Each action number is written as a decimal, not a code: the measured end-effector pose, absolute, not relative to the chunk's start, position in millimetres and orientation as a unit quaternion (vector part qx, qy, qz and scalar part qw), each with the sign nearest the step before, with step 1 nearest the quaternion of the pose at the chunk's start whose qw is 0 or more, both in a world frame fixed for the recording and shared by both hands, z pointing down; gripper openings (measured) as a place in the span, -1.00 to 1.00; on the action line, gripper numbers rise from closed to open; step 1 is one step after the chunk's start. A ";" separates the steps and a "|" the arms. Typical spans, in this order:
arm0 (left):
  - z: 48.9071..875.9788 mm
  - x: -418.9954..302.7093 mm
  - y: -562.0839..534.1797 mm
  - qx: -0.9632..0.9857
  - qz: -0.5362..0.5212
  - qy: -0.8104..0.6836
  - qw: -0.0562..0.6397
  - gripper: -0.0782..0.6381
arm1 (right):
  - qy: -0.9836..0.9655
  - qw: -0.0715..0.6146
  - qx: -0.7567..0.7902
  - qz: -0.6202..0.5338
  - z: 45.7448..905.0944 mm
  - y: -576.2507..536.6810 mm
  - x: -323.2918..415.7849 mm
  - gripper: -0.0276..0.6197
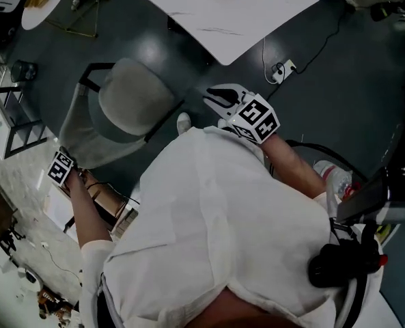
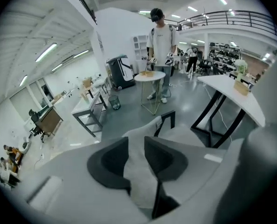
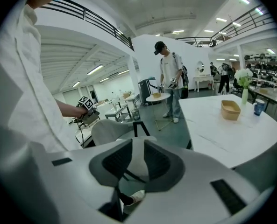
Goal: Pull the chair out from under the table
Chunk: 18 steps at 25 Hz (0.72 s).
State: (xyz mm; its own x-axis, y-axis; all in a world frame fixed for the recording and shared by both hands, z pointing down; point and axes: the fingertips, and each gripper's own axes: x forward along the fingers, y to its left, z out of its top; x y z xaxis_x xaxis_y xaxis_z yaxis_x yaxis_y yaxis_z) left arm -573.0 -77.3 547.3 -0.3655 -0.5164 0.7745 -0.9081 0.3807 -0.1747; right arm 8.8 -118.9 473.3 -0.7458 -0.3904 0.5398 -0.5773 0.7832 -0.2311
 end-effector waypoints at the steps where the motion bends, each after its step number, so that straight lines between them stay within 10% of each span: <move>1: 542.4 -557.3 -78.4 0.477 0.297 -0.766 0.313 -0.48 | -0.915 0.239 0.261 0.192 473.4 -118.8 12.0 -0.68; 18: 460.8 -229.3 -31.7 0.668 0.116 -0.680 0.279 -0.76 | -0.949 0.245 0.139 0.145 464.8 -76.5 53.5 -0.80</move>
